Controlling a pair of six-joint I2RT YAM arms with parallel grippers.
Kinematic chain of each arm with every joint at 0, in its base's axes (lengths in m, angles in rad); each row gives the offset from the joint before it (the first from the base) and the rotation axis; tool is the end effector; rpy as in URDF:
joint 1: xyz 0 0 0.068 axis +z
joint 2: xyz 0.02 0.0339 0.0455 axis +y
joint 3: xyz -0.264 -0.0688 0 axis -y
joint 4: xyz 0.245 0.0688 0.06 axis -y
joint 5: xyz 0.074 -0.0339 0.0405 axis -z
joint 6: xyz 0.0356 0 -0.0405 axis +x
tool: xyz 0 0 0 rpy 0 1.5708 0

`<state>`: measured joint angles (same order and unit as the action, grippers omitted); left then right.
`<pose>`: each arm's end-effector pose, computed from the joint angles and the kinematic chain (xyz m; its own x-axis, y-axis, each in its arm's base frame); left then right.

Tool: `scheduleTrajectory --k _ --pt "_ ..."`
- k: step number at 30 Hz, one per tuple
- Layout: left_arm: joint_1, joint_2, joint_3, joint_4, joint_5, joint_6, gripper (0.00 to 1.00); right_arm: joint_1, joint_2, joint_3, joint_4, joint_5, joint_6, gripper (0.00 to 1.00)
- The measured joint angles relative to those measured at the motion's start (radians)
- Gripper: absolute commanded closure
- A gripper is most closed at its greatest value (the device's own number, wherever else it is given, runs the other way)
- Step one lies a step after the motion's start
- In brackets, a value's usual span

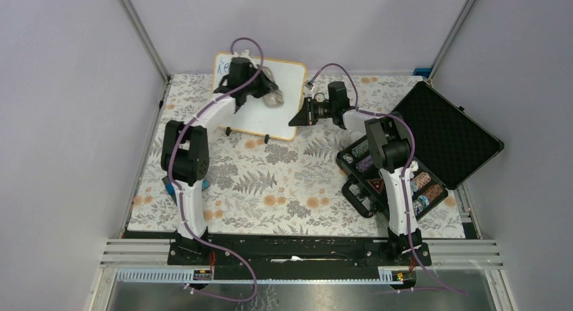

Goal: Erase the whiteboard

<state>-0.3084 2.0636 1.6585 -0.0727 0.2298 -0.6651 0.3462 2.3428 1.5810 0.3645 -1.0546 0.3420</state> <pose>0.4646 -0.1565 0.2547 -0.6461 -0.4248 -0.6341 0.1138 0.7678 -0.6304 0.4667 0.2013 0.1415 -0.6521 -0.0592 -0.7558 -0.7464 0.2251 0.6263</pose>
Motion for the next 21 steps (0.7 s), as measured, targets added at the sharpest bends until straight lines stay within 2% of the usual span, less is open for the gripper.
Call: scheduleTrajectory --k 4,11,16,21 --pt "0.118 -0.013 -0.024 0.048 0.015 -0.064 1.00 0.003 0.000 0.017 -0.026 -0.002 -0.002 1.00" --pt "0.279 -0.043 -0.142 0.169 -0.130 -0.225 1.00 0.011 0.000 0.046 -0.053 -0.026 -0.009 1.00" --pt "0.288 -0.073 -0.249 0.287 -0.251 -0.333 1.00 0.014 0.000 0.073 -0.096 -0.035 -0.043 1.00" --pt "0.257 -0.049 -0.223 0.313 -0.312 -0.338 1.00 0.015 0.000 0.127 -0.201 -0.027 -0.085 1.00"
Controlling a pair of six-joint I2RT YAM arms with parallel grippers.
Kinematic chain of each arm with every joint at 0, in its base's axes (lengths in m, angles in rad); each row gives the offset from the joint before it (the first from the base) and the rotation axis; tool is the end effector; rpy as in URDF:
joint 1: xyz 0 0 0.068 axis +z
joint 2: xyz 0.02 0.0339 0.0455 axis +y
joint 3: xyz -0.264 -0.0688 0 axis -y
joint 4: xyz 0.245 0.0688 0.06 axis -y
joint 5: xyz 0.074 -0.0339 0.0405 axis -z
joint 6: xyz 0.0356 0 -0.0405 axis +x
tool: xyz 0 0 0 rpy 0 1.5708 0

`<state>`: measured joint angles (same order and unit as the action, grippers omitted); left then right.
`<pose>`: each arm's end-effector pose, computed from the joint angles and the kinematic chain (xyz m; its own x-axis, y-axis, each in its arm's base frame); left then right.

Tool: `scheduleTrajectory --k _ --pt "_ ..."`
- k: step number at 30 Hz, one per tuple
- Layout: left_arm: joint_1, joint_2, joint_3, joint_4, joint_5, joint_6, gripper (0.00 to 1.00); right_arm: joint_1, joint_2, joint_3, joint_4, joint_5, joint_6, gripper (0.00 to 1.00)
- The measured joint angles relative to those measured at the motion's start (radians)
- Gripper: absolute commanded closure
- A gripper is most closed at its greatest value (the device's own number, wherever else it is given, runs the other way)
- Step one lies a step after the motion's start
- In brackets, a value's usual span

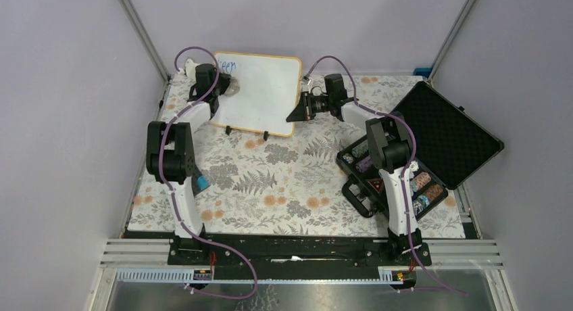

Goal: Erase the whiteboard

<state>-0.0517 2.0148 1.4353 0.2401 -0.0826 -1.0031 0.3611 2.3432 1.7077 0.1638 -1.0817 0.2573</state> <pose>0.4740 -0.0216 0.2315 -0.1567 -0.8333 -0.5302 -0.2944 0.5518 -0.7803 0.4733 0.2124 0.1642 -0.6405 -0.1141 -0.7594 -0.7638 0.1972 0.6146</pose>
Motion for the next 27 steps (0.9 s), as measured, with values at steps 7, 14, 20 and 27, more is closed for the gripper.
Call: scheduleTrajectory --k 7,14,20,27 --pt "-0.047 0.108 0.174 0.100 -0.019 0.064 1.00 -0.003 0.004 0.068 -0.132 0.042 -0.044 1.00" --pt "-0.103 0.160 0.274 0.188 0.056 0.109 1.00 -0.007 0.014 0.113 -0.227 0.062 -0.106 1.00" --pt "-0.123 0.140 0.204 0.287 0.084 0.119 1.00 -0.011 0.014 0.120 -0.247 0.068 -0.135 1.00" --pt "-0.097 0.091 0.100 0.334 0.127 0.125 1.00 -0.011 0.015 0.124 -0.249 0.065 -0.156 1.00"
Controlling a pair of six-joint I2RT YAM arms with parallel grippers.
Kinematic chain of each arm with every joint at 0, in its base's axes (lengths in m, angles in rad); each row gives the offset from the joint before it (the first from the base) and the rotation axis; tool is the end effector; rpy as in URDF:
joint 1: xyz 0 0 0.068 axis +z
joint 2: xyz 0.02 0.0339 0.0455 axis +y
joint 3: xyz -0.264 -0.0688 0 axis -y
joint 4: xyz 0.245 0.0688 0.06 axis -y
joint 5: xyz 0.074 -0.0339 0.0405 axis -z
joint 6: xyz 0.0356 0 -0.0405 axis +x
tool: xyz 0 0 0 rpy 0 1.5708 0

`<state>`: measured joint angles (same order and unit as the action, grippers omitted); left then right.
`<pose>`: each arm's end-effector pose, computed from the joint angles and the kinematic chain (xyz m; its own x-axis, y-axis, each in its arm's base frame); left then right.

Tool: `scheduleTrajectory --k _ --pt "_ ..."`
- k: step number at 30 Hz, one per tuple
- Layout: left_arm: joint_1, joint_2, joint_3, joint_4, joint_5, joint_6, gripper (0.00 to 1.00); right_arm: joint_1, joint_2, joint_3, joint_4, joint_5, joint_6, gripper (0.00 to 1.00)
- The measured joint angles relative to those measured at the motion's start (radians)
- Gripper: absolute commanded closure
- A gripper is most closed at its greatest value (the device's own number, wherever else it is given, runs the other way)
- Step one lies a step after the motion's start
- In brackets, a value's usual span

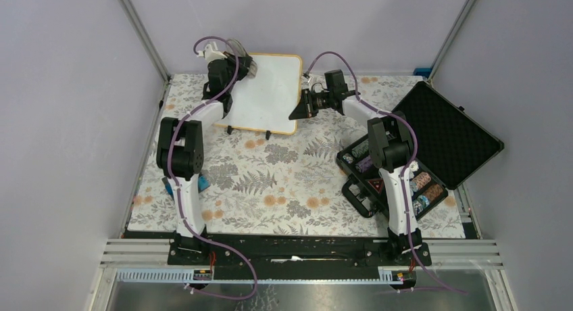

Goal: Erase the whiteboard

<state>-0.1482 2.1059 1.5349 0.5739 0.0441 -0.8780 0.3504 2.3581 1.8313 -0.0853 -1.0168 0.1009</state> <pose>0.4970 -0.0758 0.2590 -0.1452 -0.7556 -0.6388 0.1243 0.6266 -0.7694 0.4826 0.2086 0.1752 -0.6210 -0.1705 -0.7651 -0.7757 0.2738 0.5686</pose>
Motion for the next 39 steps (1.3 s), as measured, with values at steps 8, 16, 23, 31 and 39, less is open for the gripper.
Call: scheduleTrajectory --k 8,16,23,31,39 --pt "0.060 0.000 0.031 -0.080 0.068 0.074 1.00 0.000 0.001 0.002 0.000 -0.002 0.000 1.00" --pt "0.183 0.051 0.095 -0.138 0.111 0.070 1.00 0.001 0.001 0.004 0.000 -0.017 -0.002 1.00" --pt "0.194 0.068 0.132 -0.184 0.079 0.061 1.00 0.002 0.001 0.006 -0.002 -0.021 0.005 1.00" --pt "0.174 0.071 0.134 -0.172 0.080 0.071 1.00 0.002 0.001 0.006 -0.003 -0.021 0.007 1.00" --pt "0.118 0.111 0.201 -0.114 0.100 0.133 1.00 0.001 0.001 0.006 -0.007 -0.016 0.018 1.00"
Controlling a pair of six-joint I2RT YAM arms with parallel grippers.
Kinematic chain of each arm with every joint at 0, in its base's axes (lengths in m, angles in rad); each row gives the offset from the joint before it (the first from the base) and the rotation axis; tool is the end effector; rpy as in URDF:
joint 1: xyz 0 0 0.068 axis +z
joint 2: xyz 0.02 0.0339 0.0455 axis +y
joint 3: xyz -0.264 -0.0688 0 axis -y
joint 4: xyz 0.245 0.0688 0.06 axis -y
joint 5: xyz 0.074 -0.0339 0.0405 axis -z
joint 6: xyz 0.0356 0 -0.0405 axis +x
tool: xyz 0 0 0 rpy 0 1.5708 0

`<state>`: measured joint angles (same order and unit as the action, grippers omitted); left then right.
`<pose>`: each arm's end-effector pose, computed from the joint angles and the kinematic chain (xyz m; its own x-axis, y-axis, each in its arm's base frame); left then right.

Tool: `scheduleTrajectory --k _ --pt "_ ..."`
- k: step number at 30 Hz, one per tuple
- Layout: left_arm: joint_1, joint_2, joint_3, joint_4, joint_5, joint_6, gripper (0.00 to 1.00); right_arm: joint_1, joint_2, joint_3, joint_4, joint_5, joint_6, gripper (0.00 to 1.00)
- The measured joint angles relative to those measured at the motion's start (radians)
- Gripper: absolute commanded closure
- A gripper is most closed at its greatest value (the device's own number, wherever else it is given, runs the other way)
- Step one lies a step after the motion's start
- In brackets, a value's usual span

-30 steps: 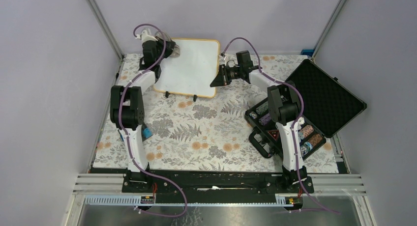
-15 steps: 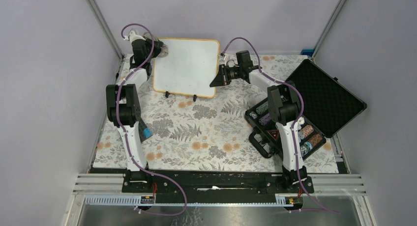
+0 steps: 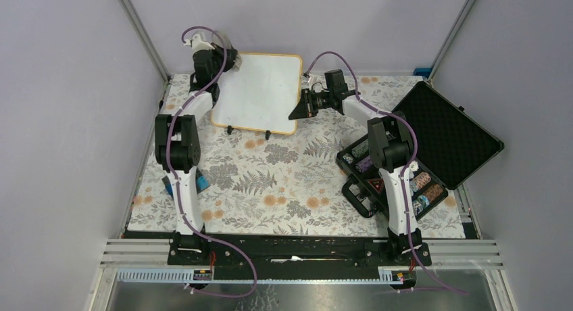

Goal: Erase the whiteboard

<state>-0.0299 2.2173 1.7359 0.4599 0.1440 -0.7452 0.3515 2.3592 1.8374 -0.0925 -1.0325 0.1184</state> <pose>0.5328 -0.0210 0.2616 -0.1331 -0.6674 -0.7327 0.1126 0.7243 -0.6802 0.4823 0.2094 0.1763 -0.6360 -0.1687 -0.7530 -0.7655 0.2615 0.5879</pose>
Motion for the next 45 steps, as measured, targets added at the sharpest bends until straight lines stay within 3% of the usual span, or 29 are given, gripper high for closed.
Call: scheduleTrajectory --k 8,25,35,41,45 --pt "-0.049 -0.011 -0.025 0.085 -0.002 0.032 1.00 0.000 0.000 0.000 -0.001 0.004 -0.007 1.00" --pt "0.102 -0.024 -0.135 0.077 -0.096 -0.172 1.00 0.004 0.000 0.005 0.000 -0.007 -0.021 1.00" --pt "0.091 -0.018 -0.166 0.163 -0.100 -0.151 1.00 0.008 0.000 0.009 0.000 -0.005 -0.018 1.00" --pt "0.098 0.111 0.050 0.131 0.031 -0.135 1.00 0.008 0.000 0.009 -0.001 -0.004 0.015 1.00" --pt "0.104 0.124 0.066 0.125 0.055 -0.139 1.00 0.008 0.000 0.009 -0.001 -0.001 0.021 1.00"
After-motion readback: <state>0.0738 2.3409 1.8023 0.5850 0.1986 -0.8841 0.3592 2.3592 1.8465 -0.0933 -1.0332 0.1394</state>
